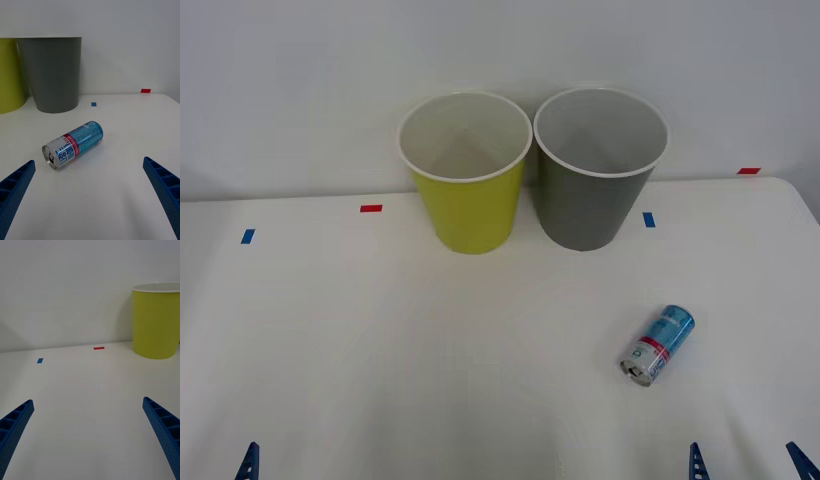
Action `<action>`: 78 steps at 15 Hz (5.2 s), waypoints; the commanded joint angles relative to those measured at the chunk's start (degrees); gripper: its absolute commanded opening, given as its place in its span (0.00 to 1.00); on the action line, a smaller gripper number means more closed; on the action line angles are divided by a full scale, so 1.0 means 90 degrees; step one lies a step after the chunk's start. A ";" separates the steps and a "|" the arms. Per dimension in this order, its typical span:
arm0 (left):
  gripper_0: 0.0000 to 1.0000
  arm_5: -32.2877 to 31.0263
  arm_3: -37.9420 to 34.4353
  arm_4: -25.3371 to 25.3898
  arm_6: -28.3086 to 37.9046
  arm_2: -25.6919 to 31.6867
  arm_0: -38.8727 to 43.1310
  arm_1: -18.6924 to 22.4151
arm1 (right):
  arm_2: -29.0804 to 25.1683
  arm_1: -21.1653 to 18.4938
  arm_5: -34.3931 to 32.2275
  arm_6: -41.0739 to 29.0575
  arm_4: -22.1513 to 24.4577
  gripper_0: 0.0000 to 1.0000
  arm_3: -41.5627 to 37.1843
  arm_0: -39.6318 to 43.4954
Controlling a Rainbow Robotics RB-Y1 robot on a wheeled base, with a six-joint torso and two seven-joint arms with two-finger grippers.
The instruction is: Put cans in the gray bin and PET bottles in the light green bin.
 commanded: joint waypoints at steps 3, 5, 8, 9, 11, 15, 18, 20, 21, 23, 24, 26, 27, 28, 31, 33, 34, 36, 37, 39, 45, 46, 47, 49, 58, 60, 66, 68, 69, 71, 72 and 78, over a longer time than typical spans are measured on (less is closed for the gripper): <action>1.00 0.0000 0.0000 0.0000 0.0000 0.0000 0.0000 0.0000 | 0.0000 0.0000 0.0000 0.0000 0.0000 1.00 0.0000 0.0000; 1.00 0.0000 0.0000 0.0000 0.0000 0.0000 0.0000 0.0000 | 0.0000 0.0000 0.0000 0.0000 0.0000 1.00 0.0000 0.0000; 1.00 0.0000 0.0000 0.0000 0.0000 0.0000 0.0000 0.0000 | 0.0000 0.0000 0.0000 0.0000 0.0000 1.00 0.0000 0.0000; 1.00 0.0000 0.0000 0.0000 0.0000 0.0000 0.0000 0.0000 | 0.0000 0.0000 0.0000 0.0000 0.0000 1.00 0.0000 0.0000; 1.00 0.0000 0.0000 0.0000 0.0000 0.0000 0.0000 0.0000 | 0.0000 0.0000 0.0000 0.0000 0.0000 1.00 0.0000 0.0000; 1.00 0.0000 0.0000 0.0000 0.0000 0.0000 0.0000 0.0000 | 0.0000 0.0000 0.0000 0.0000 0.0000 1.00 0.0000 0.0000; 1.00 0.0000 0.0000 0.0000 0.0000 0.0000 0.0000 0.0000 | 0.0000 0.0000 0.0000 0.0000 0.0000 1.00 0.0000 0.0000; 1.00 0.0000 0.0000 0.0000 0.0000 0.0000 0.0000 0.0000 | 0.0000 0.0000 0.0000 0.0000 0.0000 1.00 0.0000 0.0000; 1.00 0.0000 0.0000 0.0000 0.0000 0.0000 0.0000 0.0000 | 0.0000 0.0000 0.0000 0.0000 0.0000 1.00 0.0000 0.0000; 1.00 0.0000 0.0000 0.0000 0.0000 0.0000 0.0000 0.0000 | 0.0000 0.0000 0.0000 0.0000 0.0000 1.00 0.0000 0.0000; 1.00 0.0000 0.0000 0.0000 0.0000 0.0000 0.0000 0.0000 | 0.0000 0.0000 0.0000 0.0000 0.0000 1.00 0.0000 0.0000; 1.00 0.0000 0.0000 0.0000 0.0000 0.0000 0.0000 0.0000 | 0.0000 0.0000 0.0000 0.0000 0.0000 1.00 0.0000 0.0000; 1.00 0.0000 0.0000 0.0000 0.0000 0.0000 0.0000 0.0000 | 0.0000 0.0000 0.0000 0.0000 0.0000 1.00 0.0000 0.0000; 1.00 0.0000 0.0000 0.0000 0.0000 0.0000 0.0000 0.0000 | 0.0000 0.0000 0.0000 0.0000 0.0000 1.00 0.0000 0.0000; 1.00 0.0000 0.0000 0.0000 0.0000 0.0000 0.0000 0.0000 | 0.0000 0.0000 0.0000 0.0000 0.0000 1.00 0.0000 0.0000; 1.00 0.0000 0.0000 0.0000 0.0000 0.0000 0.0000 0.0000 | 0.0000 0.0000 0.0000 0.0000 0.0000 1.00 0.0000 0.0000; 1.00 0.0000 0.0000 0.0000 0.0000 0.0000 0.0000 0.0000 | 0.0000 0.0000 0.0000 0.0000 0.0000 1.00 0.0000 0.0000; 1.00 0.0000 0.0000 0.0000 0.0000 0.0000 0.0000 0.0000 | 0.0000 0.0000 0.0000 0.0000 0.0000 1.00 0.0000 0.0000; 1.00 0.0000 0.0000 0.0000 0.0000 0.0000 0.0000 0.0000 | 0.0000 0.0117 0.0088 0.0020 0.0000 1.00 0.0156 -0.0107; 1.00 0.0000 0.0000 0.0000 0.0000 0.0000 0.0000 0.0000 | -0.0078 0.0146 0.0117 0.0098 -0.0010 1.00 0.0176 -0.0186; 1.00 0.0000 0.0000 0.0000 0.0000 0.0000 0.0000 0.0000 | -0.0234 0.0166 0.1211 0.0156 -0.0098 1.00 -0.0518 -0.0137; 1.00 0.0000 0.0000 0.0000 0.0000 0.0000 0.0000 0.0000 | -0.0283 0.0176 0.1699 0.0147 -0.0166 1.00 -0.0879 -0.0078; 1.00 0.0000 0.0000 0.0000 0.0000 0.0000 0.0000 0.0000 | -0.0342 0.0186 0.1992 0.0137 -0.0264 1.00 -0.1084 -0.0068; 1.00 0.0000 0.0000 0.0000 0.0000 0.0000 0.0000 0.0000 | -0.0478 0.0195 0.2656 0.0186 -0.0703 1.00 -0.1455 -0.0107; 1.00 0.0000 0.0000 0.0000 0.0000 0.0000 0.0000 0.0000 | -0.1377 0.0879 0.6328 0.0049 -0.0791 1.00 -0.3076 -0.0752; 1.00 0.0000 0.0000 0.0000 0.0000 0.0000 0.0000 0.0000 | -0.1455 0.0996 0.7031 0.0010 -0.0723 1.00 -0.3359 -0.0977; 1.00 0.0000 0.0000 0.0000 0.0000 0.0000 0.0000 0.0000 | -0.1602 0.0596 0.8242 -0.0732 -0.0605 1.00 -0.3633 -0.1523; 1.00 0.0000 0.0000 0.0000 0.0000 0.0000 0.0000 0.0000 | -0.1738 0.0420 0.9111 -0.1289 -0.0518 1.00 -0.3916 -0.1758; 1.00 0.0000 0.0000 0.0000 0.0000 0.0000 0.0000 0.0000 | -0.1816 0.0391 0.9746 -0.1679 -0.0459 1.00 -0.4111 -0.1953; 1.00 0.0000 0.0000 0.0000 0.0000 0.0000 0.0000 0.0000 | -0.1875 0.0332 1.0518 -0.2265 -0.0342 1.00 -0.4287 -0.2275; 1.00 0.0000 0.0000 0.0000 0.0000 0.0000 0.0000 0.0000 | -0.1885 0.0215 1.0850 -0.2568 -0.0195 1.00 -0.4336 -0.2480; 1.00 0.0000 0.0000 0.0000 0.0000 0.0000 0.0000 0.0000 | -0.1953 -0.0498 1.2422 -0.4209 -0.0596 1.00 -0.4336 -0.3525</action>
